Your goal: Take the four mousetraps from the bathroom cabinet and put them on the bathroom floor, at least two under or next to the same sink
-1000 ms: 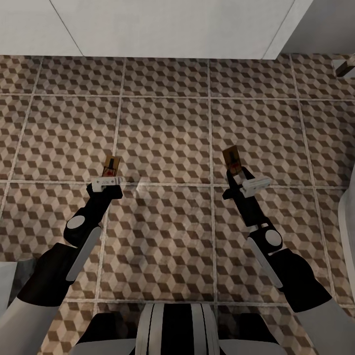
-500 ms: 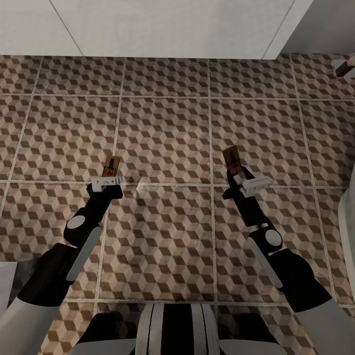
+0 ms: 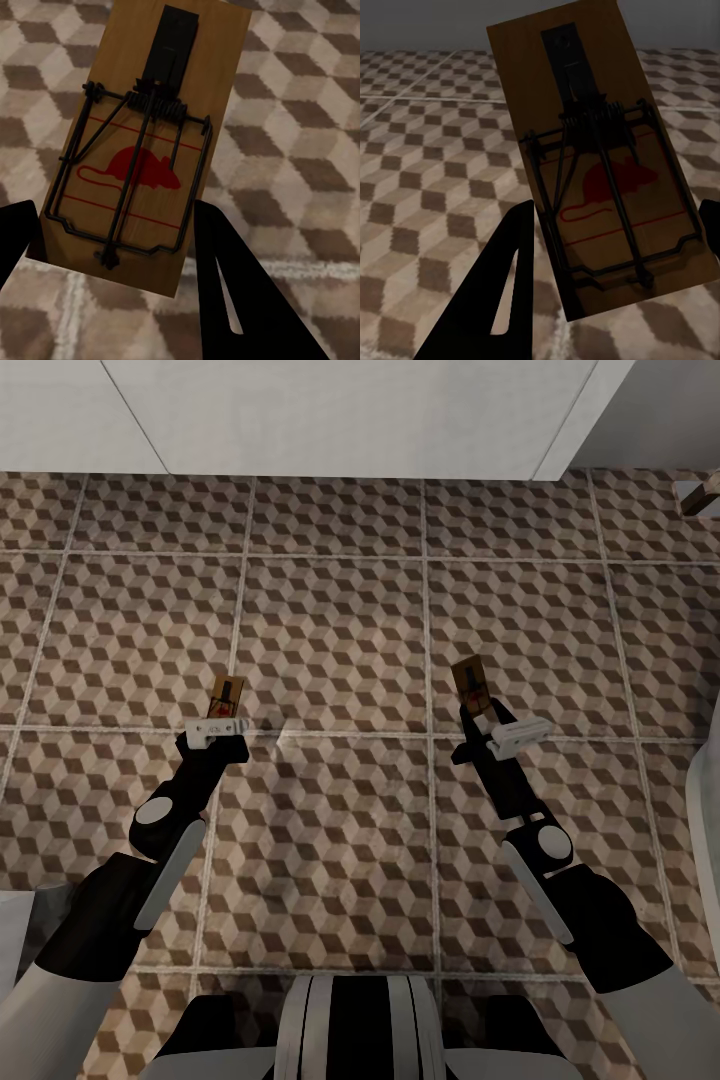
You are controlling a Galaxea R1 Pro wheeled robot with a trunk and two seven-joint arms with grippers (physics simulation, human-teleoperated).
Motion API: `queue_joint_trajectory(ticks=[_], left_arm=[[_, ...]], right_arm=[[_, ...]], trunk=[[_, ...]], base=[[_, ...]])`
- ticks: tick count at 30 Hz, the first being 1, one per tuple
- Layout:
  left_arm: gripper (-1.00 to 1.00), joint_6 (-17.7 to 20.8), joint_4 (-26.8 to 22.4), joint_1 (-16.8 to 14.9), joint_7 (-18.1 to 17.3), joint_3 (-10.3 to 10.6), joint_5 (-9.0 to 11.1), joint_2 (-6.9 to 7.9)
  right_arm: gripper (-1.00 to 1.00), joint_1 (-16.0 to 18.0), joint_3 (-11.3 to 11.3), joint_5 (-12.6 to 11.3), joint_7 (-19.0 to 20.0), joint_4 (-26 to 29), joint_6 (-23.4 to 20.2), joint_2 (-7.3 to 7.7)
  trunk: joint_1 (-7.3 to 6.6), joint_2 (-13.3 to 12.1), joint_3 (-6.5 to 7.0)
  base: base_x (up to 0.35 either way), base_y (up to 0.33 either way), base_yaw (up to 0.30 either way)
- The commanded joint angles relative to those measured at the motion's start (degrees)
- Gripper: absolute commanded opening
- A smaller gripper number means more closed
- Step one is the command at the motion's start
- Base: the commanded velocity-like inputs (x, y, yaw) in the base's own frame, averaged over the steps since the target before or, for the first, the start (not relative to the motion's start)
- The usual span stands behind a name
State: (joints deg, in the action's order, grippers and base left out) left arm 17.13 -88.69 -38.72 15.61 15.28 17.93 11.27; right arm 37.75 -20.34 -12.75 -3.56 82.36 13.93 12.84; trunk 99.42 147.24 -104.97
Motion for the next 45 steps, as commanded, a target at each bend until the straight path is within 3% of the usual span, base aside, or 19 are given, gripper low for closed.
queue_joint_trajectory(ticks=[1,45], left_arm=[[-1.00,0.19,-0.08,-0.04,0.59,0.18,0.44,0.07],[-1.00,0.19,-0.08,-0.04,0.57,-0.13,0.44,0.07]], right_arm=[[-1.00,0.05,-0.23,-0.52,-0.30,-0.01,0.27,0.08],[-1.00,0.05,-0.14,-0.52,-0.30,0.05,0.40,0.15]], trunk=[[-0.01,0.01,-0.03],[-0.01,0.01,-0.03]], base=[[0.000,0.000,0.000],[0.000,0.000,0.000]])
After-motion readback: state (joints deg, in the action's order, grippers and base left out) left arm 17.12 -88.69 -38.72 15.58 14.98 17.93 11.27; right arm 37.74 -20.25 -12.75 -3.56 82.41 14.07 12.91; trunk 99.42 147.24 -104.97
